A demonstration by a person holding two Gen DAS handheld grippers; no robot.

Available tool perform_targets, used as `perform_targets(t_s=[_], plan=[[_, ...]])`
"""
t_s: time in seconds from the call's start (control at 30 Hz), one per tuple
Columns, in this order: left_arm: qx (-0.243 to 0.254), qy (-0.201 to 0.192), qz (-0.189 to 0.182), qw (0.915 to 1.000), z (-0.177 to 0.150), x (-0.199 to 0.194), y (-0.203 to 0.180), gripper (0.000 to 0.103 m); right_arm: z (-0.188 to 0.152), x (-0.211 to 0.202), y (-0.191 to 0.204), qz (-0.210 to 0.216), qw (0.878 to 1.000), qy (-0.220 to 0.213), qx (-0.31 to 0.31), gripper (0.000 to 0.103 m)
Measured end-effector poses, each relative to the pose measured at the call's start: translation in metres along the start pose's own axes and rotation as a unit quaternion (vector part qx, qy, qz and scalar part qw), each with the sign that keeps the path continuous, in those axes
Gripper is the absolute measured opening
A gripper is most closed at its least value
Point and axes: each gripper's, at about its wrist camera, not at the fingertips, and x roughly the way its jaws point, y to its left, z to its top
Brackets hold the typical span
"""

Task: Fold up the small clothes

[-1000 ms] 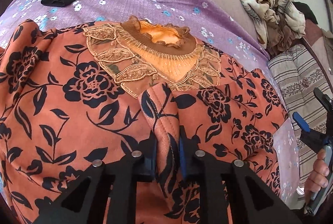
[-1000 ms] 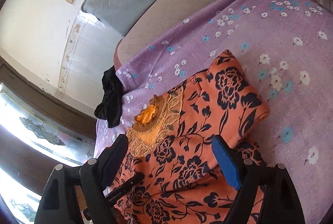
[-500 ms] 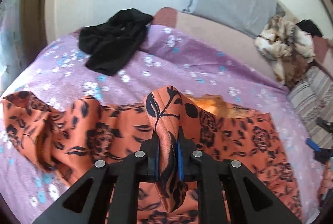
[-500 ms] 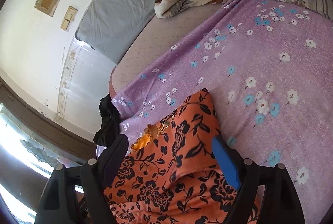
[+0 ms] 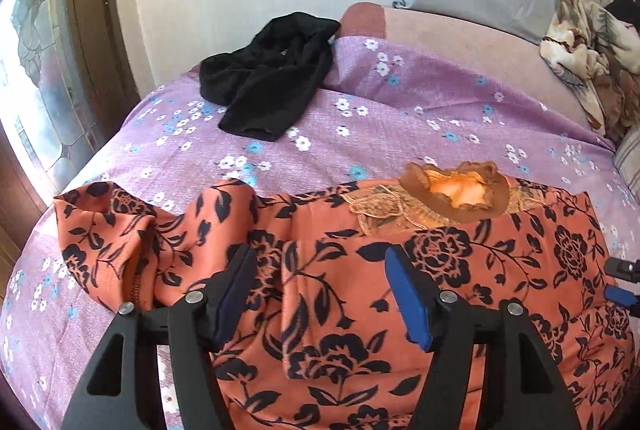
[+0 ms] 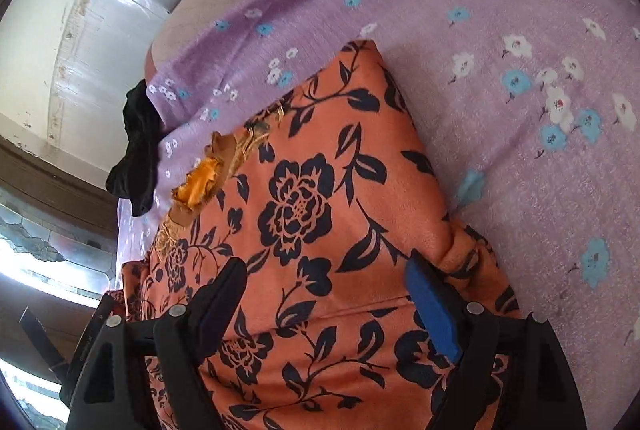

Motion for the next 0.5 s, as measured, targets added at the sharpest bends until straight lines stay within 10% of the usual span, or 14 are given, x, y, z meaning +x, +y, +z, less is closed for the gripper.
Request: perform_targets(t_s=[0.27, 0.5], plan=[[0.040, 0.161, -0.098, 0.9812, -0.055, 0.030, -0.055, 0.084, -0.027, -0.035, 0.018, 0.011, 0.999, -0.006, -0.034, 0.084], [0.056, 0.095, -0.092, 0.9896, -0.076, -0.036, -0.058, 0.084, -0.068, -0.082, 0.035, 0.036, 0.997, -0.033, -0.055, 0.084]])
